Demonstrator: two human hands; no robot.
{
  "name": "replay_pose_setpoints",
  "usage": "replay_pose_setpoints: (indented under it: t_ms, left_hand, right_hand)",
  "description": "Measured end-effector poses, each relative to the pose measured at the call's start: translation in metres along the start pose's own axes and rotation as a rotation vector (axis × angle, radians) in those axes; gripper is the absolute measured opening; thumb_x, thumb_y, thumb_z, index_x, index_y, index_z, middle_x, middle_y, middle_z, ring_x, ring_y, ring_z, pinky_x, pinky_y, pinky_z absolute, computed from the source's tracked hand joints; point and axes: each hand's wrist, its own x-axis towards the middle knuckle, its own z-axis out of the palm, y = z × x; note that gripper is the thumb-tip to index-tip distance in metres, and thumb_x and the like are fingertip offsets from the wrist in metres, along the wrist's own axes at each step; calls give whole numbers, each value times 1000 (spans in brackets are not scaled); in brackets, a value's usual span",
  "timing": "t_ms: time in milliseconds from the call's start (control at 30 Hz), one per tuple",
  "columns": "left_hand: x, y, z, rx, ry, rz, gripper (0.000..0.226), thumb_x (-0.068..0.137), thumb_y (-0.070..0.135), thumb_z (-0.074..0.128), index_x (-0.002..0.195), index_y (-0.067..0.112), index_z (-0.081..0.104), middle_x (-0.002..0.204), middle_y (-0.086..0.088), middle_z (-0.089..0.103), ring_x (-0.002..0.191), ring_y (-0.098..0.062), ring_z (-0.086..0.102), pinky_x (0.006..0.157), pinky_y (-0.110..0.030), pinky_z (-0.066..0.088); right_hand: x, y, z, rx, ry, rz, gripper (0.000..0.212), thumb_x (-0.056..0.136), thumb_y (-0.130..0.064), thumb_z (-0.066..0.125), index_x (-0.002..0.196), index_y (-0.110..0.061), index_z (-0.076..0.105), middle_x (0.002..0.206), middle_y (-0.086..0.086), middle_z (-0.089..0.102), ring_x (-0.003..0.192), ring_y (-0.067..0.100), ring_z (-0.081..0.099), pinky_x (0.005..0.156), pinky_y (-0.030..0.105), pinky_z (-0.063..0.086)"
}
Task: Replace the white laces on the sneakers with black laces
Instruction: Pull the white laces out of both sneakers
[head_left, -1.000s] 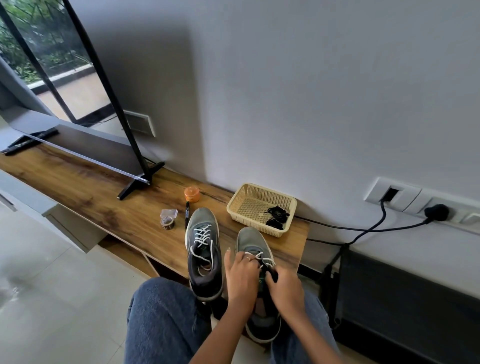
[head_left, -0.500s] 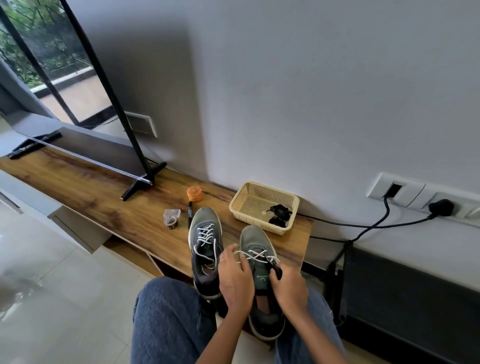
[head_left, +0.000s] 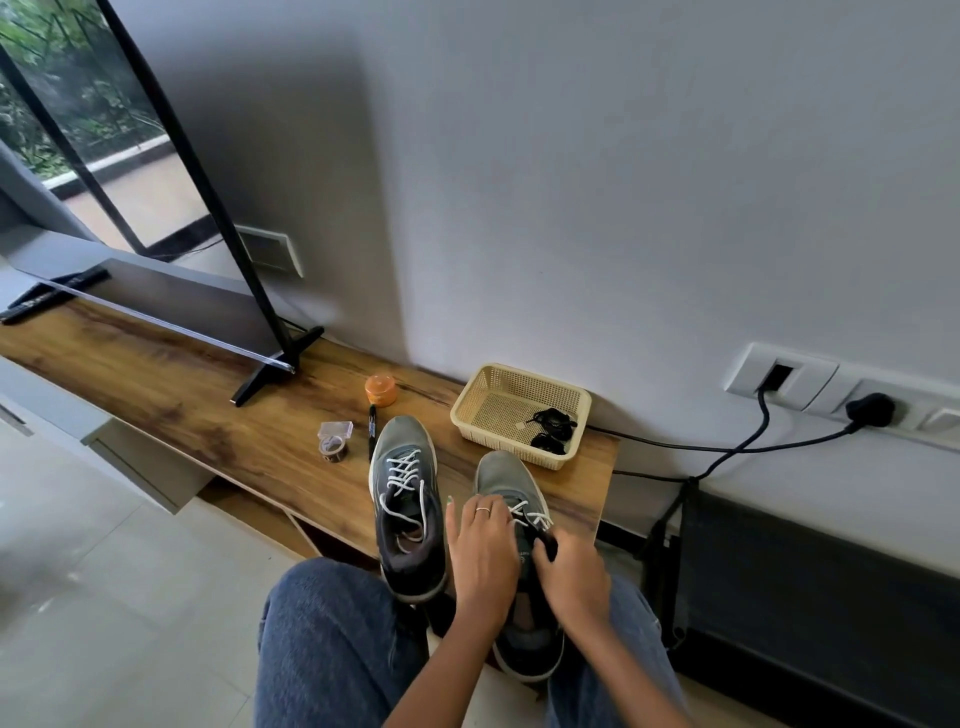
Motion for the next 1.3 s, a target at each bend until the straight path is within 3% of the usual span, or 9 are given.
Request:
replay_pose_setpoints:
  t_ms: [67, 167, 267, 467, 600, 733, 867, 1167, 1300]
  left_hand:
    - [-2, -1, -4, -109, 55, -92, 12, 91, 19, 51, 91, 18, 62, 87, 8, 64, 89, -13, 60, 103, -40, 35]
    - [-3, 5, -25, -465, 158, -407, 8, 95, 13, 52, 89, 17, 54, 84, 15, 50, 75, -9, 50, 75, -27, 40]
    - [0, 11, -40, -658, 247, -602, 9, 97, 14, 49, 92, 22, 48, 88, 12, 50, 82, -13, 53, 67, -21, 38]
    - [1, 3, -25, -229, 88, -209, 33, 83, 15, 68, 114, 20, 60, 115, 3, 62, 111, -21, 55, 94, -40, 45]
    - [0, 4, -10, 25, -94, -10, 34, 55, 27, 88, 84, 31, 70, 119, 3, 66, 116, -26, 59, 101, -45, 26]
    - [0, 7, -6, 50, -166, -9, 34, 44, 33, 93, 68, 33, 69, 94, 11, 69, 103, -20, 64, 96, -46, 28]
    - [2, 3, -2, 46, -114, -24, 26, 58, 25, 88, 66, 30, 64, 75, 15, 64, 91, -14, 63, 97, -45, 26]
    - [3, 1, -2, -1, -184, -12, 27, 55, 31, 85, 73, 36, 65, 73, 20, 64, 89, -9, 62, 100, -42, 20]
    - [5, 4, -1, -15, -196, -29, 18, 69, 17, 76, 68, 28, 62, 69, 14, 62, 87, -14, 62, 103, -45, 19]
  right_hand:
    - [0, 0, 1, 12, 1, -1, 17, 95, -33, 50, 98, -21, 62, 92, -3, 66, 92, 19, 63, 66, 28, 42]
    - [0, 1, 1, 28, -5, 10, 18, 95, -33, 50, 99, -21, 63, 93, -2, 67, 95, 21, 62, 67, 29, 40]
    - [0, 3, 0, 40, -12, 19, 18, 94, -33, 50, 98, -22, 64, 93, -1, 67, 96, 23, 62, 68, 29, 39]
    - [-1, 1, 1, 29, -18, -4, 18, 94, -33, 50, 99, -21, 63, 92, -2, 67, 93, 21, 63, 70, 30, 45]
    - [-2, 2, 0, 46, -16, -29, 18, 95, -32, 50, 103, -23, 63, 95, -2, 68, 95, 21, 64, 70, 30, 44]
    - [-1, 2, -1, 47, -28, -37, 17, 94, -33, 50, 101, -24, 62, 95, -4, 68, 96, 21, 63, 73, 32, 46]
    - [1, 4, 1, 29, -16, -43, 17, 95, -33, 49, 102, -23, 62, 97, -4, 67, 96, 20, 63, 74, 32, 47]
    - [1, 4, 3, 43, -9, -41, 17, 94, -33, 49, 101, -22, 61, 97, -4, 67, 95, 19, 62, 73, 32, 46]
    - [1, 5, 4, 29, -4, -25, 19, 95, -34, 49, 103, -22, 61, 97, -3, 67, 95, 21, 63, 73, 32, 46]
